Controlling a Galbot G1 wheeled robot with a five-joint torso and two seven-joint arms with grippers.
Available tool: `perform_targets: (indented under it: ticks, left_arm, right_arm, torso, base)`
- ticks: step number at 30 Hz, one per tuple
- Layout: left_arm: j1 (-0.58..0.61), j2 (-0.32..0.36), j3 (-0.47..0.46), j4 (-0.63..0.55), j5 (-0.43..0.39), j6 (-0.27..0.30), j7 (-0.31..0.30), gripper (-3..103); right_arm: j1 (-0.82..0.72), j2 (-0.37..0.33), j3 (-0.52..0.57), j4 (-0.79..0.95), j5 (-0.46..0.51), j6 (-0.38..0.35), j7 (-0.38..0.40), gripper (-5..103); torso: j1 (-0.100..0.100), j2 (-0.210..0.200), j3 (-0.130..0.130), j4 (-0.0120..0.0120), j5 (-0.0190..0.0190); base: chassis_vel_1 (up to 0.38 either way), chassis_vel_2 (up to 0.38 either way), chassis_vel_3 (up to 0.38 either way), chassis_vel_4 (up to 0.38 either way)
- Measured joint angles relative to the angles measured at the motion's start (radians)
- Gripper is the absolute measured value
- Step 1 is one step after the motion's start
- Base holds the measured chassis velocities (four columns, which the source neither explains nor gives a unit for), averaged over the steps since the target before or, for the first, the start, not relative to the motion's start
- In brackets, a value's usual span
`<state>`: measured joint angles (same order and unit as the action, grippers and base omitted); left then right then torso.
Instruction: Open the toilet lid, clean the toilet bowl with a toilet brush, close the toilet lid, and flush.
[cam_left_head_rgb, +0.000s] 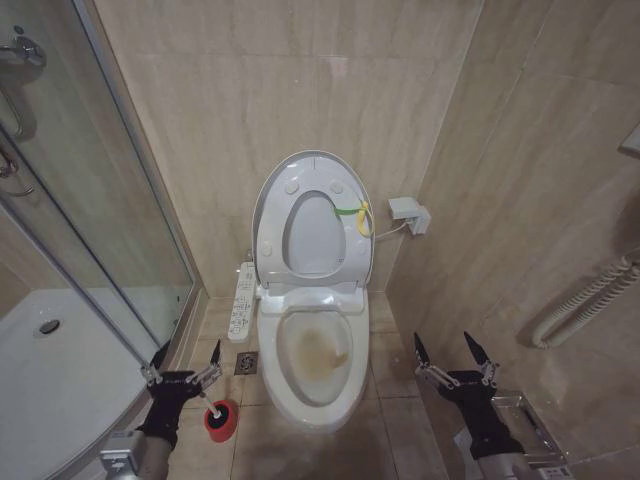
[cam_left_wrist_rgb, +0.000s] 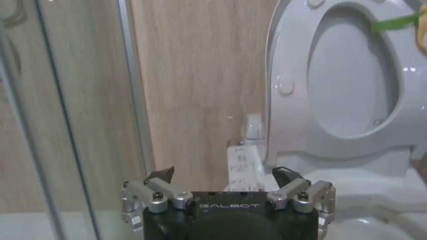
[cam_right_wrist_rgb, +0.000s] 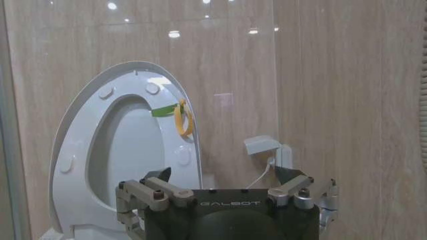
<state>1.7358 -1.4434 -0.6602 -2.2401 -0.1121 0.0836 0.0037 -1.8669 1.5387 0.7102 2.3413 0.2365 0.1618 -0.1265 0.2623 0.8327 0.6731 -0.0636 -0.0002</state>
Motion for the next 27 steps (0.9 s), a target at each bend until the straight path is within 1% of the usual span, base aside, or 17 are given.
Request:
perform_targets:
  ticks: [1,2,3,6,8,9,11,12,13,17,18,19,22,24,25,27]
  left_arm:
    - [0.005,0.003,0.0,0.037,0.002,-0.049,-0.002,100]
    - [0.005,0.003,0.0,0.037,0.002,-0.049,-0.002,100]
    - [0.014,0.003,0.0,0.069,0.009,-0.101,-0.004,99]
    - [0.031,0.002,0.0,0.097,0.018,-0.146,-0.006,99]
    - [0.033,0.003,0.001,0.103,0.018,-0.156,-0.006,99]
    - [0.038,0.004,0.006,0.131,0.017,-0.203,-0.01,99]
    - [0.04,0.007,0.011,0.172,0.024,-0.261,-0.013,101]
    - [0.042,0.007,0.014,0.21,0.03,-0.307,-0.019,101]
    - [0.042,0.007,0.014,0.21,0.03,-0.307,-0.019,101]
    - [0.048,0.002,0.009,0.293,0.032,-0.387,-0.038,101]
    - [0.046,0.003,0.007,0.323,0.023,-0.405,-0.039,98]
    - [0.046,0.003,0.007,0.323,0.023,-0.405,-0.039,98]
    - [0.037,0.013,0.006,0.375,-0.018,-0.418,-0.025,98]
    - [0.015,0.021,0.006,0.43,-0.047,-0.427,-0.016,96]
    - [0.015,0.021,0.006,0.43,-0.047,-0.427,-0.016,96]
    - [-0.01,0.029,0.004,0.487,-0.065,-0.443,-0.012,96]
  right_arm:
    - [0.0,0.0,0.0,0.0,0.0,0.0,0.0,100]
    - [0.0,0.0,0.0,0.0,0.0,0.0,0.0,100]
    - [0.0,0.0,0.0,0.0,0.0,0.0,0.0,100]
    - [0.0,0.0,0.0,0.0,0.0,0.0,0.0,100]
    - [0.0,0.0,0.0,0.0,0.0,0.0,0.0,100]
    - [0.0,0.0,0.0,0.0,0.0,0.0,0.0,100]
    - [0.0,0.0,0.0,0.0,0.0,0.0,0.0,100]
    - [0.0,0.0,0.0,0.0,0.0,0.0,0.0,100]
    - [0.0,0.0,0.0,0.0,0.0,0.0,0.0,100]
    - [0.0,0.0,0.0,0.0,0.0,0.0,0.0,100]
    - [0.0,0.0,0.0,0.0,0.0,0.0,0.0,100]
    - [0.0,0.0,0.0,0.0,0.0,0.0,0.0,100]
    - [0.0,0.0,0.0,0.0,0.0,0.0,0.0,100]
    - [0.0,0.0,0.0,0.0,0.0,0.0,0.0,100]
    - [0.0,0.0,0.0,0.0,0.0,0.0,0.0,100]
    - [0.0,0.0,0.0,0.0,0.0,0.0,0.0,100]
  torso:
    - [0.0,0.0,0.0,0.0,0.0001]
    - [0.0,0.0,0.0,0.0,0.0001]
    - [0.0,0.0,0.0,0.0,-0.0001]
    - [0.0,0.0,0.0,0.0001,0.0001]
    - [0.0,0.0,0.0,0.0,0.0002]
    - [0.0,0.0,0.0,0.0,0.0001]
    - [0.0,0.0,0.0,-0.0001,0.0003]
    - [0.0,0.0,0.0,0.0,0.0]
    - [0.0,0.0,0.0,0.0,0.0]
    - [0.0,0.0,0.0,0.0,0.0001]
    - [0.0,0.0,0.0,0.0,0.0001]
    - [0.0,0.0,0.0,0.0,0.0001]
    - [0.0,0.0,0.0,0.0,0.0001]
    - [0.0,0.0,0.0,0.0001,0.0001]
    - [0.0,0.0,0.0,0.0001,0.0001]
    - [0.0,0.0,0.0,0.0001,0.0001]
  base:
    - [0.0,0.0,0.0,0.0]
    - [0.0,0.0,0.0,0.0]
    - [0.0,0.0,0.0,0.0]
    - [0.0,0.0,0.0,0.0]
    - [0.0,0.0,0.0,0.0]
    - [0.0,0.0,0.0,0.0]
    - [0.0,0.0,0.0,0.0]
    - [0.0,0.0,0.0,0.0]
    - [0.0,0.0,0.0,0.0]
    - [0.0,0.0,0.0,0.0]
    - [0.0,0.0,0.0,0.0]
    - [0.0,0.0,0.0,0.0]
    - [0.0,0.0,0.0,0.0]
    - [0.0,0.0,0.0,0.0]
    - [0.0,0.0,0.0,0.0]
    - [0.0,0.0,0.0,0.0]
